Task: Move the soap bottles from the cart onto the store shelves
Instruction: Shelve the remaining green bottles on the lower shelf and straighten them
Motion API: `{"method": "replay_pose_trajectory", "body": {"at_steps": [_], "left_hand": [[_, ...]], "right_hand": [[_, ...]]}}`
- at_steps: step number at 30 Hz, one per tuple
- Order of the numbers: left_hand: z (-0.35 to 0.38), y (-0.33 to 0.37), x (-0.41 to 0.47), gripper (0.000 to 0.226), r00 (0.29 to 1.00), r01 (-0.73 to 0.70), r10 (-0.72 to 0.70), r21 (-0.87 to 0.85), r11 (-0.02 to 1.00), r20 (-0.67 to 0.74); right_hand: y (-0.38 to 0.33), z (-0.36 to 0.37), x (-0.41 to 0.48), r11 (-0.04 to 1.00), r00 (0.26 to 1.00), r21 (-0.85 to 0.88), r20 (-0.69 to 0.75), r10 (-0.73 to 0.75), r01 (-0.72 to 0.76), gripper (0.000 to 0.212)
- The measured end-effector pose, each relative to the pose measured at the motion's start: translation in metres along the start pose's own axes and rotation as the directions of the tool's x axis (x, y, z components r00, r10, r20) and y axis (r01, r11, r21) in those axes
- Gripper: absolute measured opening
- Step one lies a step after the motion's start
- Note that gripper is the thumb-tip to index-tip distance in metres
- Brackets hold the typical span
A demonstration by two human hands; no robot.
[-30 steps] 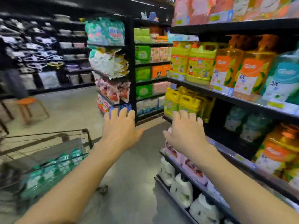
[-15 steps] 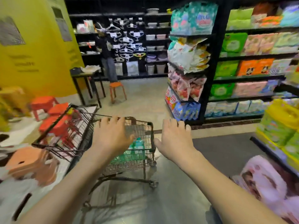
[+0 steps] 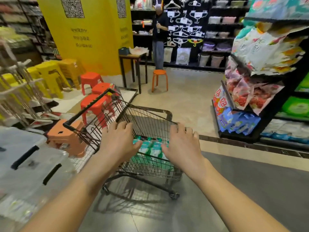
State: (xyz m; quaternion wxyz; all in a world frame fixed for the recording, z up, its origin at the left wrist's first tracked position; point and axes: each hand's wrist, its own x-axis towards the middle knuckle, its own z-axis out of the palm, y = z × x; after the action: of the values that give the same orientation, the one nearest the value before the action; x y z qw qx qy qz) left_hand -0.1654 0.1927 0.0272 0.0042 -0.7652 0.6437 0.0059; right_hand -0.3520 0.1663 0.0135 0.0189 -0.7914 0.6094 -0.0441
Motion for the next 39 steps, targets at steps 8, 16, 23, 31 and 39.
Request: {"method": "replay_pose_trajectory", "body": {"at_steps": [8, 16, 23, 31, 39], "left_hand": [[0.038, -0.043, 0.113, 0.079, 0.997, 0.013, -0.008, -0.059, 0.998, 0.076], [0.063, -0.077, 0.231, 0.077, 0.986, -0.046, 0.062, -0.107, 0.993, 0.153], [0.099, -0.072, 0.307, 0.073, 0.952, -0.094, 0.12, -0.104, 0.99, 0.281], [0.178, -0.033, 0.383, 0.076, 0.892, -0.061, 0.078, -0.052, 0.997, 0.444], [0.268, 0.025, 0.432, 0.074, 0.791, -0.07, 0.056, -0.001, 0.998, 0.609]], "right_hand": [[-0.037, 0.034, 0.111, 0.999, 0.994, -0.044, 0.105, -0.003, 0.008, 0.069], [-0.057, 0.064, 0.219, 0.997, 0.98, -0.049, 0.183, 0.074, -0.066, 0.068], [-0.039, 0.109, 0.282, 0.989, 0.94, -0.046, 0.308, 0.145, -0.138, 0.067], [0.02, 0.194, 0.339, 0.983, 0.879, -0.021, 0.445, 0.173, -0.183, 0.067], [0.067, 0.272, 0.383, 0.981, 0.789, 0.02, 0.597, 0.142, -0.192, 0.068]]}}
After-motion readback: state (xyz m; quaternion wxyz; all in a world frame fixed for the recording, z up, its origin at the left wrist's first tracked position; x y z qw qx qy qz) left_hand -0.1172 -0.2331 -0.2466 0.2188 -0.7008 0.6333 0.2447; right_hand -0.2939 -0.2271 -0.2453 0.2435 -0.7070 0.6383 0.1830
